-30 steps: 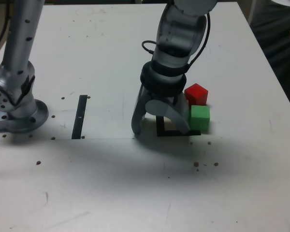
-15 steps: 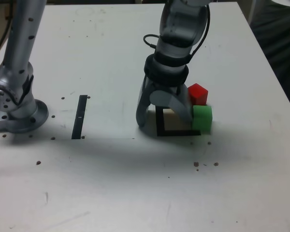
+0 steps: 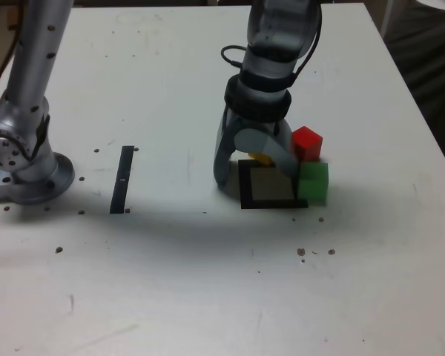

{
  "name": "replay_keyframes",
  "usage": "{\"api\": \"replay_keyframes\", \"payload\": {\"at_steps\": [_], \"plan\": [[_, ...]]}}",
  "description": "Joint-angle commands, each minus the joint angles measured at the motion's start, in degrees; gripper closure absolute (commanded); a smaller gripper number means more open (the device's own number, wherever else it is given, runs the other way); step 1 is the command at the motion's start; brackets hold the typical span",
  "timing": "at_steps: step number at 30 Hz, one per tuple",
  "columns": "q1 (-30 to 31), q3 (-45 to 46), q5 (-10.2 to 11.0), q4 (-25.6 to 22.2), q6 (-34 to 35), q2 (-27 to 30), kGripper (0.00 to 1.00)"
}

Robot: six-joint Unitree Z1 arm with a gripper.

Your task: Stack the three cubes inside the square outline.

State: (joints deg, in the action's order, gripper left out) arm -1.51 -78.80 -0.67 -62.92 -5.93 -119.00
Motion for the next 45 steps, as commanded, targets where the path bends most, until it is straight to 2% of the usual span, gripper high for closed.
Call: {"api": "replay_keyframes", "payload": {"at_steps": [1, 13, 20, 25, 31, 37, 45], "plan": [[-0.36, -0.41, 0.16, -0.01, -0.17, -0.62, 0.01], [-1.88, -1.71, 0.74, -0.56, -0.67, -1.02, 0.01], [-1.26, 0.09, 1.95, -1.41, 0.02, 2.24, 0.01], [0.05, 1.62, 3.82, -1.72, 0.53, 6.23, 0.01], [2.48, -0.04, 7.46, -3.53, 0.14, 9.47, 0.01], [2.83, -3.31, 8.55, -5.74, -3.35, 9.37, 0.01], [1.91, -7.70, 11.03, -8.20, -10.84, 8.45, 0.01]]}}
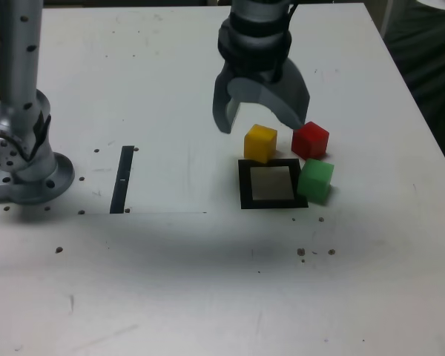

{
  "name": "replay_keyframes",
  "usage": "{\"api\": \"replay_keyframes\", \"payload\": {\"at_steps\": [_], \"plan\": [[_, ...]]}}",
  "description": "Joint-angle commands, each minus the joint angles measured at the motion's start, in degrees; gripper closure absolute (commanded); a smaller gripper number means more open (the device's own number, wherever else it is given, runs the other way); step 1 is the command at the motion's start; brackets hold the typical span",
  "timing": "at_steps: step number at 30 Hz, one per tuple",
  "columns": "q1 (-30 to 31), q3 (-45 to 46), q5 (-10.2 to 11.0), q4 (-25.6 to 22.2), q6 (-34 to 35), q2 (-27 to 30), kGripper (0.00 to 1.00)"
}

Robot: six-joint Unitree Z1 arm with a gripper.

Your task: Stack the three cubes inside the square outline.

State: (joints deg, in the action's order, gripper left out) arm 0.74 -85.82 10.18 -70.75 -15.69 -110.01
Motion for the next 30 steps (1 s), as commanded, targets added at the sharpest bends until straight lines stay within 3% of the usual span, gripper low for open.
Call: {"api": "replay_keyframes", "payload": {"at_steps": [1, 9, 19, 30], "plan": [[-0.72, -1.40, 0.47, -0.48, -2.97, -0.86, 0.01], [-3.11, -6.37, 2.01, -0.78, -16.50, -2.67, 0.00], [-5.58, -13.86, 2.45, -3.30, -31.43, -6.54, 0.00], [-6.02, -17.84, 3.76, -3.45, -35.41, -12.00, 0.01]]}}
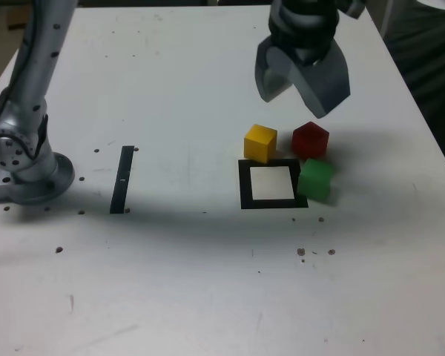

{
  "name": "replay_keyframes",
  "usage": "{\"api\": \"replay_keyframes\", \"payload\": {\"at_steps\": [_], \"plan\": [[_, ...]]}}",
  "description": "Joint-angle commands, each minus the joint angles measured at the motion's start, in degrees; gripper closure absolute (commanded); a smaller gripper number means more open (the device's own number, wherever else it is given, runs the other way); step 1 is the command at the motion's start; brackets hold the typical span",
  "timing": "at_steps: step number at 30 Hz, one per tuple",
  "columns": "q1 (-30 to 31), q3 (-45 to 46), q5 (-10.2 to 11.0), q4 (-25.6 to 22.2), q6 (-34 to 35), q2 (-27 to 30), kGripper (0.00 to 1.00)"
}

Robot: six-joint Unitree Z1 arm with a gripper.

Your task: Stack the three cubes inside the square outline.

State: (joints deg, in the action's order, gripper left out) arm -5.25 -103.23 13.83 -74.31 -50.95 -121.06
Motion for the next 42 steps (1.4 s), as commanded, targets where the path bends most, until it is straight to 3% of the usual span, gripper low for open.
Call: {"api": "replay_keyframes", "payload": {"at_steps": [1, 24, 28, 36, 42], "plan": [[-0.02, -0.73, 0.12, 0.12, -0.17, -1.47, 0.01], [1.64, -5.84, -1.24, 0.42, 0.80, -10.62, 0.10], [1.88, -6.04, -1.26, 0.28, 1.95, -11.62, 0.20], [1.91, -6.41, -0.66, 1.31, 3.32, -12.12, 0.61], [1.91, -6.19, -0.73, 1.45, 3.32, -12.32, 0.65]]}}
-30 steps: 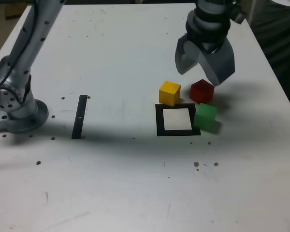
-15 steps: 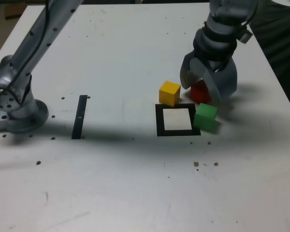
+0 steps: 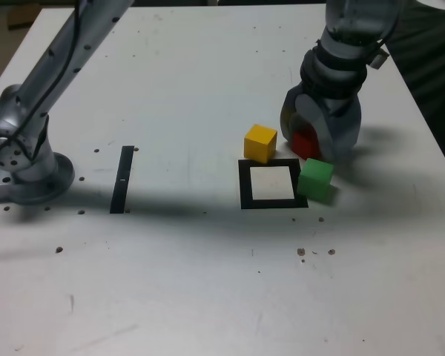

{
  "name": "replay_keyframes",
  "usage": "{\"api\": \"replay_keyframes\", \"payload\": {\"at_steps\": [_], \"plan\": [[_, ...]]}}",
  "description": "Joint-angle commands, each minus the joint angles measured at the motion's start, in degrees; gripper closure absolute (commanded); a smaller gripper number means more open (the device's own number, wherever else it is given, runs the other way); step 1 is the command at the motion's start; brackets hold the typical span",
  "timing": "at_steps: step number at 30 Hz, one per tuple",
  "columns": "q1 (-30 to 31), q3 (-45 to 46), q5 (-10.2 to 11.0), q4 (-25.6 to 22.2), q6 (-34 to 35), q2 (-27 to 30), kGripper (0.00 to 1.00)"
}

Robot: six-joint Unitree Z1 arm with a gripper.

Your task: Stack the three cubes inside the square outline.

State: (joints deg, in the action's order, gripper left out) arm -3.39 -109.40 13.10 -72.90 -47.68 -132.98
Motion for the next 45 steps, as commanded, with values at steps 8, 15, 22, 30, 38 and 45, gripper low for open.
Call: {"api": "replay_keyframes", "payload": {"at_steps": [8, 15, 22, 30, 38, 45], "plan": [[0.05, -0.01, -0.09, 0.08, 0.04, -0.49, 0.65], [0.05, 0.02, 0.05, 0.14, 0.87, 0.76, 0.65], [0.15, 1.86, 1.49, 0.16, 5.70, 4.81, 0.65], [1.50, 7.33, 2.37, -0.31, 13.23, 10.47, 0.65], [3.86, 14.76, 2.18, -0.79, 22.76, 16.57, 0.64], [6.76, 18.79, 1.65, -2.12, 31.20, 19.76, 0.64]]}}
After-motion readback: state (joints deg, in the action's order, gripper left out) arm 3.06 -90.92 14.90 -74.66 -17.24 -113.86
